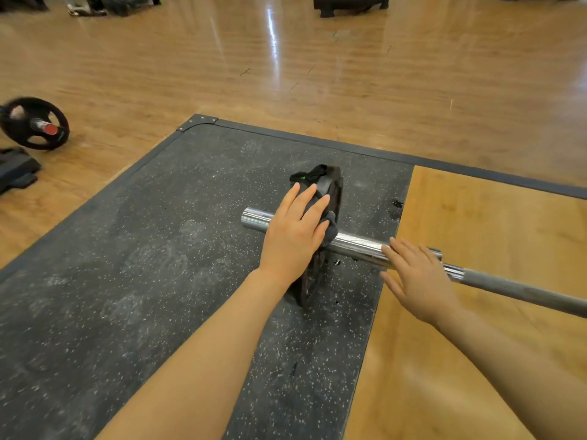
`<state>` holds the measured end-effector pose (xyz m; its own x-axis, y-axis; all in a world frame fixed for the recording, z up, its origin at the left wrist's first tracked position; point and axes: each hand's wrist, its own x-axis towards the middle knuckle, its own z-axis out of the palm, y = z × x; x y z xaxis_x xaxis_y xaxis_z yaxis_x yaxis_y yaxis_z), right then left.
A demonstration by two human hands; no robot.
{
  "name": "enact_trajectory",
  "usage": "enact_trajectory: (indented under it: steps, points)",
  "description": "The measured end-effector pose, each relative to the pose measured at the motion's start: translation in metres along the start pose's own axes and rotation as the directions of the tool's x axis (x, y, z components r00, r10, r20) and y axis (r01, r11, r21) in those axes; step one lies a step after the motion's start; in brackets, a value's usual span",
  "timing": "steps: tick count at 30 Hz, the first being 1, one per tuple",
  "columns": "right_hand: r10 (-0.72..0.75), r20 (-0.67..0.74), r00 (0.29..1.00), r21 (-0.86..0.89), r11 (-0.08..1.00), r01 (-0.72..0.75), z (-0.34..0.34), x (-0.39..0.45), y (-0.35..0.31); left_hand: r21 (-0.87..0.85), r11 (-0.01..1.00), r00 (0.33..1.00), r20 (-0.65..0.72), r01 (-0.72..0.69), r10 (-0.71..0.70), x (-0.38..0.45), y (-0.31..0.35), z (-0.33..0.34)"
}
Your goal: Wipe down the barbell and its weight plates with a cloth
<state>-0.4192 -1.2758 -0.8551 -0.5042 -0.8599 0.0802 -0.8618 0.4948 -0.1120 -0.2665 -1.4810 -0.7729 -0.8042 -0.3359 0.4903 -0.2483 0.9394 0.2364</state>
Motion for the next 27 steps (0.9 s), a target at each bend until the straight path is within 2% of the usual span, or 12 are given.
enact_trajectory:
  steps: [3, 7, 14, 21, 24, 27]
  points:
    - [0.045, 0.031, 0.999, -0.050, 0.998, -0.044, -0.013, -0.005, 0.018, 0.037, 0.999, 1.000, 0.025, 0.004, -0.005, 0.011, 0.002, -0.001]
    - [0.094, 0.143, 0.985, 0.009, 0.995, -0.097, -0.005, 0.004, 0.040, 0.063, 0.998, 0.999, 0.041, 0.005, -0.008, 0.027, 0.003, 0.001]
    - [0.111, 0.167, 0.980, 0.045, 0.992, -0.120, 0.002, 0.024, 0.053, 0.115, 0.993, 0.994, 0.100, 0.030, -0.042, 0.060, 0.001, 0.009]
    - [0.066, 0.184, 0.981, 0.023, 0.997, -0.071, 0.002, 0.042, 0.072, 0.146, 0.985, 0.948, 0.289, 0.093, -0.133, 0.104, 0.001, 0.012]
    - [0.083, 0.173, 0.981, 0.050, 0.994, -0.093, 0.000, 0.048, 0.076, 0.177, 0.982, 0.920, 0.371, 0.061, -0.124, 0.120, -0.001, 0.015]
    - [0.088, 0.191, 0.978, 0.046, 0.994, -0.098, -0.001, 0.053, 0.077, 0.143, 0.987, 0.916, 0.382, 0.075, -0.125, 0.130, -0.006, 0.019]
